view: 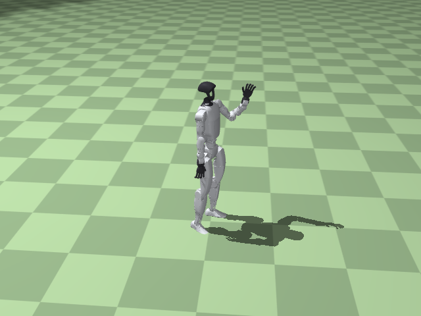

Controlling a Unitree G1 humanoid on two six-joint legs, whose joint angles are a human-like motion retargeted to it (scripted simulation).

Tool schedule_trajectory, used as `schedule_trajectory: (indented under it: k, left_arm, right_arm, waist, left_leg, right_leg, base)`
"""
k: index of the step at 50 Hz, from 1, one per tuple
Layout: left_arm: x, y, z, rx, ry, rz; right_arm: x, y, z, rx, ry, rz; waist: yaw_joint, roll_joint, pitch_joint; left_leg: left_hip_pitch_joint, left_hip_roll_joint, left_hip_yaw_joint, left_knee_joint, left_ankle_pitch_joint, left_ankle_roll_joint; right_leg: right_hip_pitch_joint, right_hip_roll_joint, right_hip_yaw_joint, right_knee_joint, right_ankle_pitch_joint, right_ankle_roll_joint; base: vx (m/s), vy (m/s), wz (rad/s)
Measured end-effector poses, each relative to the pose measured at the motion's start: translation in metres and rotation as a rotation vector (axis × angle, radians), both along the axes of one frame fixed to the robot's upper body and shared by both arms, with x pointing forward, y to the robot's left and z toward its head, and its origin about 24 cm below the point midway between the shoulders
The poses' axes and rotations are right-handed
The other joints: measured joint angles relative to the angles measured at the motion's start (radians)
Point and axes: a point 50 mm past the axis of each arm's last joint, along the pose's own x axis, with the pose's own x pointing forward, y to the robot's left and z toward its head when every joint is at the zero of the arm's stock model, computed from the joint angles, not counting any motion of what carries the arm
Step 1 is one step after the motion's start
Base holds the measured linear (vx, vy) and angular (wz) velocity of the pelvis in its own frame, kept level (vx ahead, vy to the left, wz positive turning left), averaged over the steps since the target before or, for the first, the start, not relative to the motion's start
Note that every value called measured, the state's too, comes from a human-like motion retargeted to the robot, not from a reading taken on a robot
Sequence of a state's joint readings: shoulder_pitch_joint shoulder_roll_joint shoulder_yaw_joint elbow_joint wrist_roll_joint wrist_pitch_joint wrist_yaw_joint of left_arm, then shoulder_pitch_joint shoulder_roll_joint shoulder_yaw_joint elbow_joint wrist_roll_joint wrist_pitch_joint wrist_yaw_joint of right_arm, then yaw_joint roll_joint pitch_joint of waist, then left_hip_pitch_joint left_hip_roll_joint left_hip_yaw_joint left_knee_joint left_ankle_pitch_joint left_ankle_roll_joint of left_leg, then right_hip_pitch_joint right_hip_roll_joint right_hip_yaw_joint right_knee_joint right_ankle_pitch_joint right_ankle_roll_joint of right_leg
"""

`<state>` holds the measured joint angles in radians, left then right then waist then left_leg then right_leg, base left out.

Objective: Upper body actions

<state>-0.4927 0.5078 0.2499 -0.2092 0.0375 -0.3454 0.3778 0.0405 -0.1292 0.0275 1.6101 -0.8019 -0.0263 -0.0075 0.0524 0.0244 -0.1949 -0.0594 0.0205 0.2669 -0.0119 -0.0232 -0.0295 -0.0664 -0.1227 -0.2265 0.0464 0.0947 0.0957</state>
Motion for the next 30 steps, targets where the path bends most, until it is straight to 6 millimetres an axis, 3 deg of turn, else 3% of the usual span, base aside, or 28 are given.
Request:
schedule_trajectory:
  k: [5,10,14,21,30]
  left_arm:
    - [0.008,0.005,0.029,0.013,-0.053,0.018]
    - [0.031,0.005,0.063,-0.013,-0.036,-0.065]
    - [0.047,0.008,0.078,-0.020,0.020,-0.067]
    - [0.048,0.014,0.079,-0.069,0.014,-0.072]
    - [0.033,0.016,0.055,-0.041,-0.006,-0.034]
  right_arm:
    - [-0.001,-0.003,0.001,-0.007,0.008,0.002]
    - [-0.001,-0.008,0.002,-0.015,0.021,0.000]
    - [0.001,-0.011,0.002,-0.019,0.029,0.003]
    - [0.004,-0.012,0.002,-0.015,0.011,-0.023]
    - [-0.004,-0.009,0.002,-0.014,0.033,-0.057]
  waist:
    - [-0.003,0.010,-0.020]
    - [-0.008,0.022,-0.044]
    - [-0.017,0.035,-0.067]
    - [-0.023,0.039,-0.069]
    - [-0.006,0.024,-0.059]
  left_leg:
    - [-0.011,0.004,-0.002,-0.001,0.001,0.000]
    - [-0.023,0.008,-0.007,0.000,0.001,-0.001]
    - [-0.032,0.009,-0.006,0.000,-0.001,-0.001]
    - [-0.023,0.005,0.001,0.000,-0.006,0.001]
    - [-0.013,0.001,0.005,0.000,-0.007,0.001]
  right_leg:
    - [-0.011,0.003,0.000,0.001,-0.001,0.002]
    - [-0.021,0.005,-0.006,0.002,-0.002,0.004]
    - [-0.034,0.005,-0.006,0.002,-0.001,0.004]
    - [-0.032,0.005,-0.004,0.003,0.001,0.000]
    - [-0.020,-0.001,0.003,0.004,-0.003,0.004]
  base:
    - [0.02,0.05,0.01]
    - [0.01,0.11,0.04]
    - [0.00,0.14,-0.01]
    - [0.01,0.02,-0.02]
    - [0.00,0.00,0.00]
